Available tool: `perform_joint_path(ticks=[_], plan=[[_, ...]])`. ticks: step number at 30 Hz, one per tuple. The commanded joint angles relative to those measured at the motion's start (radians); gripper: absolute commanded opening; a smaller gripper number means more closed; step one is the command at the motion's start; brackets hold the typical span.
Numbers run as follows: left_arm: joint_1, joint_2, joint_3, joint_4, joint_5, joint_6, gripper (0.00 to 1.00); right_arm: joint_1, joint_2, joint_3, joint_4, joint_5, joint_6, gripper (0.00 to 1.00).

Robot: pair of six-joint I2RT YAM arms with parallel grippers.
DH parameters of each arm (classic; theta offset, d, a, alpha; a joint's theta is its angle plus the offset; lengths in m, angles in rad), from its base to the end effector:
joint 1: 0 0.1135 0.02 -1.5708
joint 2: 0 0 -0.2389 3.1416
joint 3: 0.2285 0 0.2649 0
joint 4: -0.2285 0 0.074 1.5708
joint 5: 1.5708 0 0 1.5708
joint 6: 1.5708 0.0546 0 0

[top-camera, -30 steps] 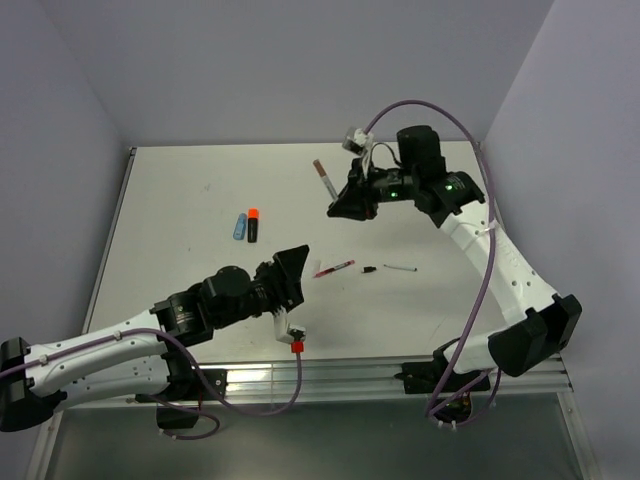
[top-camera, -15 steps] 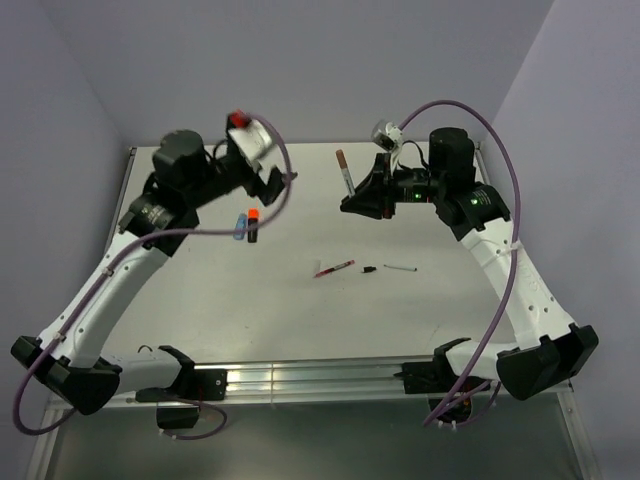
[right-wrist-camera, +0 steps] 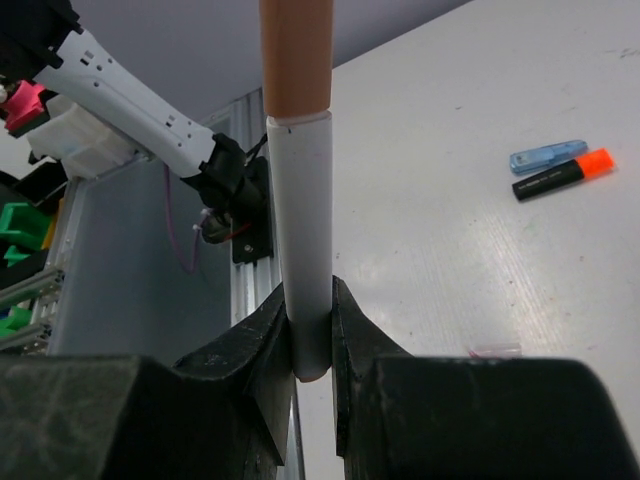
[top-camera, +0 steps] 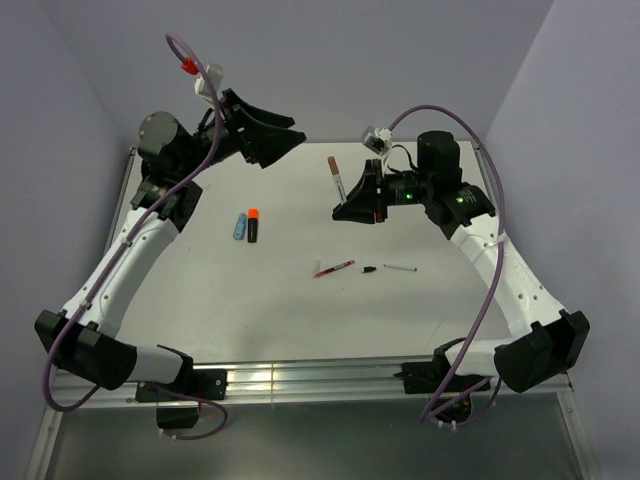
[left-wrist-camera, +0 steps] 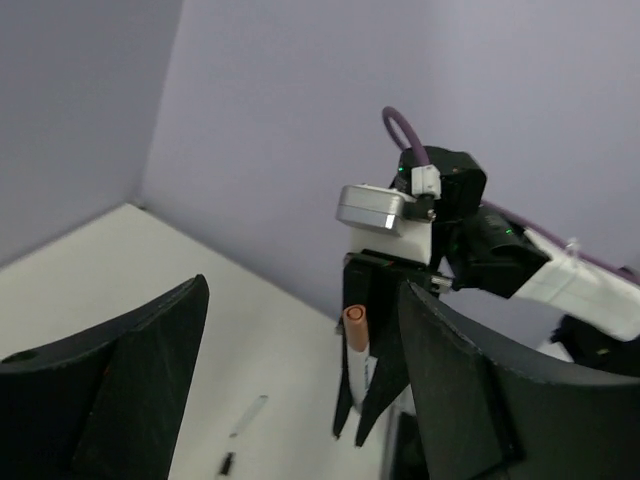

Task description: Insert the pens into the pen caps

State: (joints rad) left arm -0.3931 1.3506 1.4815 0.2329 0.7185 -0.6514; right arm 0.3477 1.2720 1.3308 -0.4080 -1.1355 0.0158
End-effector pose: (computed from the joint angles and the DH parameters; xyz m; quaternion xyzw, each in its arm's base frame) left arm 0.2849 -0.1571 0.4808 0.2186 0.5641 -0.5574 0.5685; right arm 0.2604 0.1470 0.3837 -0.4183 0.6302 0.5207 0.3960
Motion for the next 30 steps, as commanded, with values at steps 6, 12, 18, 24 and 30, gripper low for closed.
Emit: perform_joint_path(ticks=[6,12,18,24,30], plan=[[-0.039,0.065,-0.078,0.232,0.062,-0.3,0.77,0.057,0.053,0.041,0.072,0.019,0.09,0.0],[-0.067,0.074,-0.089,0.223,0.067,-0.283,0.66,0.063,0.07,0.054,0.071,0.017,0.093,0.0],[-0.085,0.071,-0.122,0.229,0.075,-0.286,0.62,0.063,0.075,0.061,0.071,0.01,0.096,0.0],[-0.105,0.071,-0.128,0.236,0.088,-0.28,0.56,0.063,0.076,0.064,0.069,0.002,0.099,0.0],[-0.118,0.071,-0.142,0.246,0.098,-0.275,0.5,0.063,0.075,0.061,0.069,0.002,0.099,0.0]])
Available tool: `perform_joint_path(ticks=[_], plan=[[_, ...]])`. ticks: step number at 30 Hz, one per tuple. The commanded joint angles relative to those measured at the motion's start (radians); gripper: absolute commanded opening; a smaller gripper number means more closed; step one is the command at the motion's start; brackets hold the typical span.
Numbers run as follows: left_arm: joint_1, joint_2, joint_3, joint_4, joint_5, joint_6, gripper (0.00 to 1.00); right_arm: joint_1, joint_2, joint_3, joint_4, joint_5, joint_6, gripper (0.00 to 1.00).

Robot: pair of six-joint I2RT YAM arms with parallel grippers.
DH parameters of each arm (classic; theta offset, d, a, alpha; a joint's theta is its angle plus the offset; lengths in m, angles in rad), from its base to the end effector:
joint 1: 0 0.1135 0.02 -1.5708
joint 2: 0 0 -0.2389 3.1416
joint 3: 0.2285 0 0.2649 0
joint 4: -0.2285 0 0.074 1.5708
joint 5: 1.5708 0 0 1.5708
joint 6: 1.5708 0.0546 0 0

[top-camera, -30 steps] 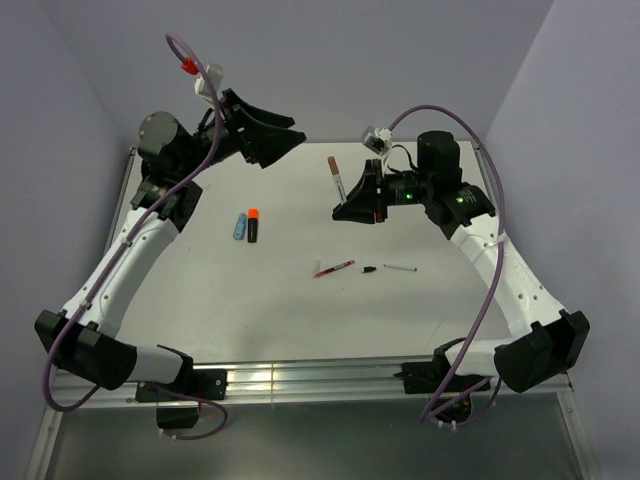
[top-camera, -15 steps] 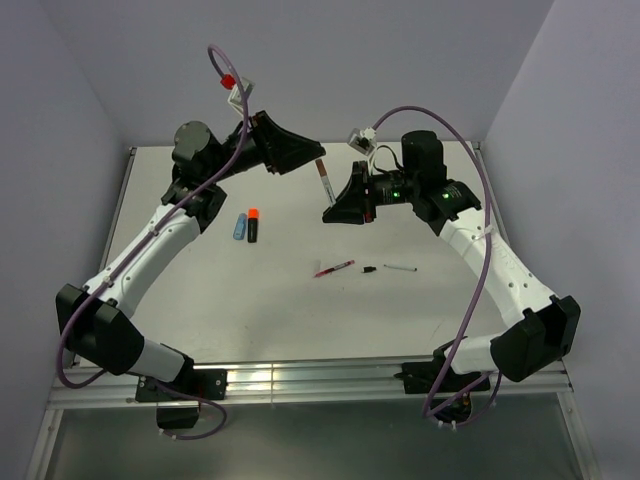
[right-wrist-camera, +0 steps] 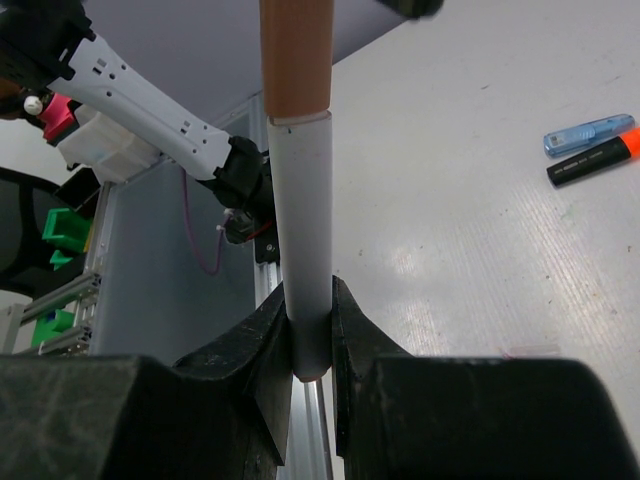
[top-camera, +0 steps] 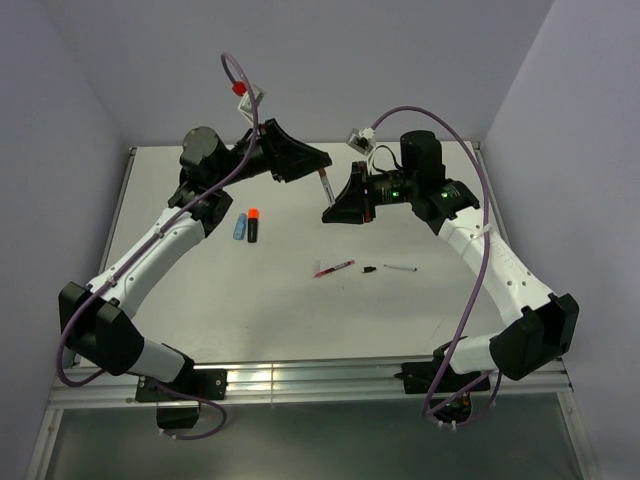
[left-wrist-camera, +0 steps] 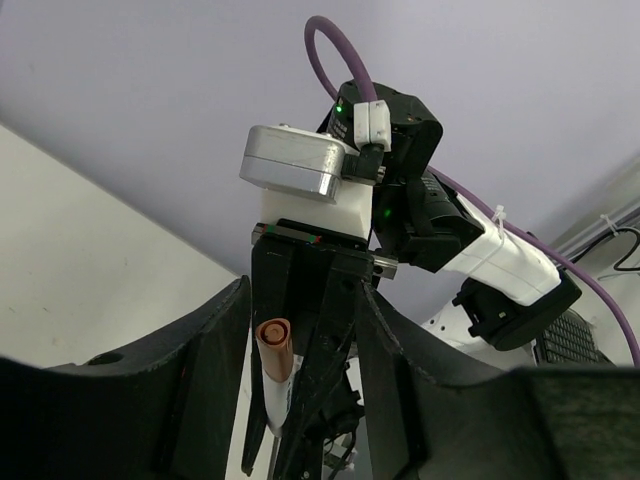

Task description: Insert the pens into the pen caps

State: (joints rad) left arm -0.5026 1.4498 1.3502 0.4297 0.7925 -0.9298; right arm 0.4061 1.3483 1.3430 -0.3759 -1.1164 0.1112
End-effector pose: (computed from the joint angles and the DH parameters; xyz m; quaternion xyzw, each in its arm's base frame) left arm 0.2969 -0.2076 0.4211 0.1932 0.5907 -0.6620 0.4189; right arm 0.2714 0.1701 0.3687 -0.3968 0.6513 0.5457 0.3473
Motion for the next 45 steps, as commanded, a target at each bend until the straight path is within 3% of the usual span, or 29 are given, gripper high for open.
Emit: perform_joint_path(ticks=[1,5,12,14,20,24,28,30,38,45], plan=[[-0.013,-0.028,-0.011,0.041,0.022,0.014,0.5,0.005,-0.001,0.048,0.037,-0.017,0.002,0.0],[-0.014,-0.023,-0.011,0.037,0.02,0.022,0.43,0.005,0.0,0.053,0.037,-0.019,0.002,0.0],[-0.014,-0.02,-0.028,0.063,0.031,0.0,0.07,0.005,-0.001,0.056,0.037,-0.025,0.004,0.0],[-0.016,-0.026,-0.04,0.067,0.028,-0.014,0.01,0.005,0.0,0.062,0.037,-0.017,0.008,0.0],[-0.037,-0.061,-0.121,0.043,-0.036,-0.03,0.0,0.005,0.014,0.117,0.055,0.09,0.073,0.0],[-0.066,-0.078,-0.096,-0.158,-0.238,-0.047,0.0,0.005,0.023,0.131,0.101,0.191,0.157,0.0],[-0.108,-0.085,-0.066,-0.256,-0.309,-0.037,0.0,0.005,0.034,0.157,0.111,0.207,0.182,0.0],[-0.114,-0.083,-0.092,-0.22,-0.279,-0.052,0.0,0.005,0.038,0.168,0.109,0.195,0.171,0.0],[-0.114,-0.083,-0.2,-0.013,0.092,-0.01,0.0,-0.015,0.034,0.177,0.091,-0.005,0.035,0.0],[-0.113,-0.045,-0.183,-0.052,0.27,0.025,0.0,-0.056,0.055,0.228,0.074,-0.105,-0.002,0.0]])
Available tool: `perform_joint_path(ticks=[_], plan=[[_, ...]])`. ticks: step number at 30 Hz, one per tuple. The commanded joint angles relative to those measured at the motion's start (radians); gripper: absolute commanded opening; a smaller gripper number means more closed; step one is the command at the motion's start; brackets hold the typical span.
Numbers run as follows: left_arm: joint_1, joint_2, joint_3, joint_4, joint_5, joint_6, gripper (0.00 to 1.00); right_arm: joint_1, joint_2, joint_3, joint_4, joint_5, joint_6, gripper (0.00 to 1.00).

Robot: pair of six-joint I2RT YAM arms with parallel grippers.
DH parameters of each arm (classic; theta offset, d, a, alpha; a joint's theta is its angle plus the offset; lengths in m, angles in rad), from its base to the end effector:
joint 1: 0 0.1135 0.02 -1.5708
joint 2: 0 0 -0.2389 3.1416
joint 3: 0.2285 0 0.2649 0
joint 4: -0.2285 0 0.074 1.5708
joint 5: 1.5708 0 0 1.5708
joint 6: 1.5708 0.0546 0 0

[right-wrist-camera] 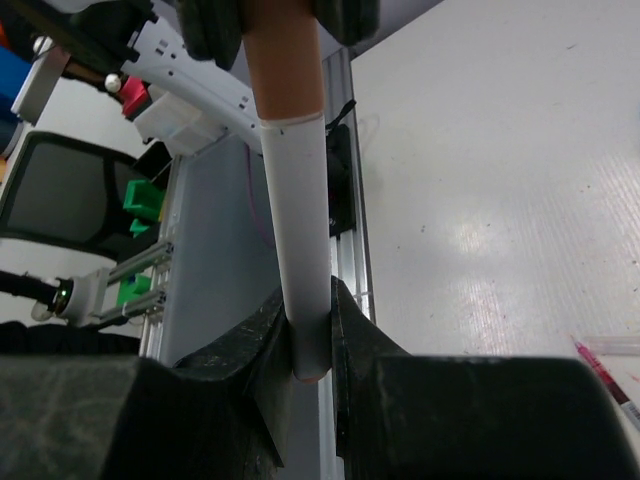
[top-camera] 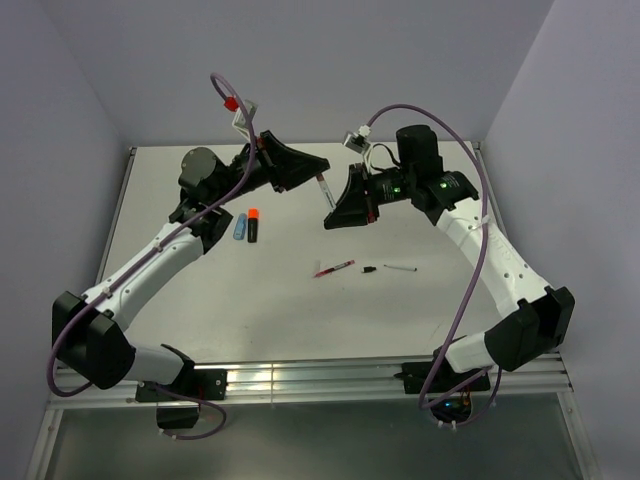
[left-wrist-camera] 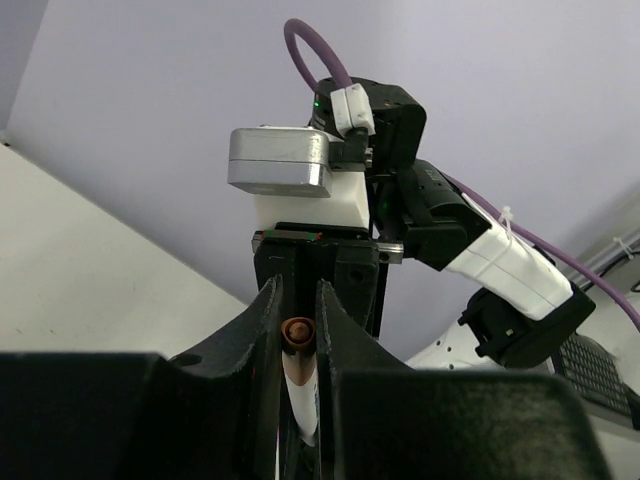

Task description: Insert the pens into the pen caps

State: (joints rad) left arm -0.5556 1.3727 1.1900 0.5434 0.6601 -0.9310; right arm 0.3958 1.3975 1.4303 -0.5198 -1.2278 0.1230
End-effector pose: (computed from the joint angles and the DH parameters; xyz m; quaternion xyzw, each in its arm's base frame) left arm 0.2773 -0.2116 0.4012 0.1615 0.5784 -0.6623 0.4481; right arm 0.2721 0.1694 0.3740 -0.3896 0.6534 0.5852 0.2809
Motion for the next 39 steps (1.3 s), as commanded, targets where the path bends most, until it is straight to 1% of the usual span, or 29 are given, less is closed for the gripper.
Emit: perform_joint_path(ticks=[1,4,6,7,8,9,10,12,13,16,22,25,26,31,32,33,35,39], plan=[[-0.061,0.037,-0.021,-0.186,0.403,0.029,0.0,-0.051,0.008,0.142,0.216,0.007,-0.017,0.0],[-0.061,0.035,-0.044,-0.134,0.36,-0.026,0.0,-0.048,0.005,0.139,0.218,0.04,-0.013,0.0],[-0.06,0.042,-0.043,-0.148,0.319,-0.049,0.0,-0.043,-0.002,0.134,0.222,0.108,-0.008,0.0],[-0.061,0.043,-0.04,-0.149,0.27,-0.066,0.0,-0.032,-0.005,0.131,0.225,0.137,-0.006,0.0],[-0.061,0.046,-0.033,-0.189,0.245,-0.069,0.0,-0.028,-0.014,0.13,0.227,0.163,-0.005,0.0],[-0.061,0.048,-0.015,-0.219,0.213,-0.084,0.0,-0.022,-0.017,0.131,0.234,0.221,-0.002,0.0],[-0.06,0.049,-0.012,-0.229,0.169,-0.109,0.0,-0.017,-0.02,0.133,0.239,0.244,0.01,0.0],[-0.06,0.058,-0.006,-0.221,0.138,-0.164,0.0,-0.014,-0.022,0.143,0.25,0.289,0.024,0.0],[-0.061,0.06,-0.001,-0.22,0.128,-0.17,0.0,-0.014,-0.019,0.15,0.25,0.328,0.027,0.0],[-0.075,0.068,0.028,-0.247,0.101,-0.17,0.0,-0.014,-0.011,0.171,0.25,0.367,0.032,0.0],[-0.084,0.06,0.022,-0.281,0.139,-0.12,0.0,-0.018,0.008,0.209,0.239,0.372,0.004,0.0],[-0.079,0.063,-0.004,-0.214,0.234,-0.108,0.0,-0.032,0.014,0.237,0.23,0.298,-0.032,0.0],[-0.079,0.066,-0.007,-0.2,0.258,-0.103,0.0,-0.034,0.023,0.246,0.221,0.245,-0.042,0.0],[-0.078,0.083,0.019,-0.256,0.335,-0.032,0.0,-0.04,0.046,0.301,0.17,0.172,-0.108,0.0],[-0.081,0.083,0.022,-0.275,0.341,-0.011,0.0,-0.04,0.049,0.311,0.153,0.168,-0.112,0.0],[-0.079,0.083,0.02,-0.287,0.345,-0.002,0.0,-0.041,0.054,0.323,0.141,0.171,-0.159,0.0],[-0.079,0.078,0.019,-0.315,0.352,0.021,0.0,-0.041,0.058,0.332,0.112,0.168,-0.196,0.0],[-0.081,0.081,0.023,-0.342,0.374,0.037,0.0,-0.043,0.063,0.354,0.081,0.172,-0.24,0.0]])
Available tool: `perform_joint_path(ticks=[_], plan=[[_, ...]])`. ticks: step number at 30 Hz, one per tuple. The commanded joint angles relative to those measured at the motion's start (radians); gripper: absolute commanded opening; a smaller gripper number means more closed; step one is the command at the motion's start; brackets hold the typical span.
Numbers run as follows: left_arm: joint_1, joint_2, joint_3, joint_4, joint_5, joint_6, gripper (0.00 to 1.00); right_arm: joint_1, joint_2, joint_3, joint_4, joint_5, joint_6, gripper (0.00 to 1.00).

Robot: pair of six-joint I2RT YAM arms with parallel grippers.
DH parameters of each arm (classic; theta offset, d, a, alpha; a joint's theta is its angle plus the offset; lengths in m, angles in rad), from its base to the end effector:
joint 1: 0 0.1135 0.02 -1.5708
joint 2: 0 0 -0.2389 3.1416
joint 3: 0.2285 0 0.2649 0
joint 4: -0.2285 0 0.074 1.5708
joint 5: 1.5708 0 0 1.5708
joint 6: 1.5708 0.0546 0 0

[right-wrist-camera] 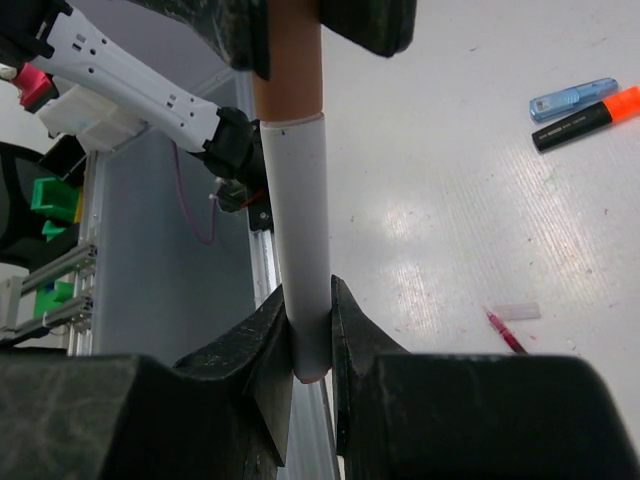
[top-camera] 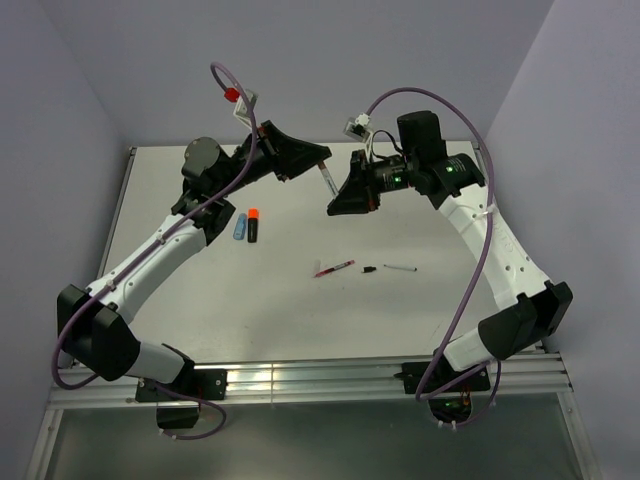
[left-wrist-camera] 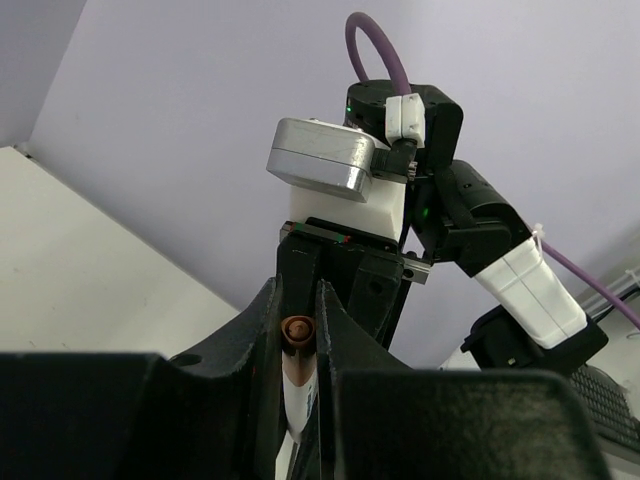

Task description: Insert the pens into the pen caps

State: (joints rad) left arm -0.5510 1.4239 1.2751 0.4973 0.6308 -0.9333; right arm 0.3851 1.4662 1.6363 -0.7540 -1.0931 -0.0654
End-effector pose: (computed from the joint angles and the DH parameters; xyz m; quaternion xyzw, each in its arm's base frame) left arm 0.2899 -0.2160 0.4112 0.1458 0.5838 -0.6574 0.4535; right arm 0.2801 0.1658 0.3993 -0.4080 0.6784 0.5163 0.3266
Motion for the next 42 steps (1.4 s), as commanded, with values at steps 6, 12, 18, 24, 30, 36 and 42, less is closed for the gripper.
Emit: perform_joint_path(ticks=[6,12,18,24,30,36,42], plan=[[-0.086,0.044,-0.062,-0.224,0.363,-0.031,0.0,-0.019,0.002,0.161,0.329,0.15,-0.022,0.0],[-0.093,0.055,-0.066,-0.088,0.334,-0.137,0.0,-0.005,-0.001,0.157,0.409,0.246,0.056,0.0],[-0.095,0.038,-0.086,-0.097,0.334,-0.136,0.0,-0.003,0.006,0.178,0.446,0.222,0.099,0.0],[-0.092,0.009,-0.121,-0.135,0.281,-0.136,0.0,-0.005,0.005,0.206,0.446,0.232,0.102,0.0],[-0.092,-0.003,-0.131,-0.106,0.215,-0.171,0.0,-0.003,0.011,0.214,0.489,0.251,0.151,0.0],[-0.098,0.017,-0.129,-0.049,0.187,-0.229,0.0,0.024,0.019,0.201,0.51,0.272,0.161,0.0],[-0.11,0.024,-0.119,-0.037,0.164,-0.256,0.0,0.04,0.037,0.218,0.509,0.346,0.154,0.0]])
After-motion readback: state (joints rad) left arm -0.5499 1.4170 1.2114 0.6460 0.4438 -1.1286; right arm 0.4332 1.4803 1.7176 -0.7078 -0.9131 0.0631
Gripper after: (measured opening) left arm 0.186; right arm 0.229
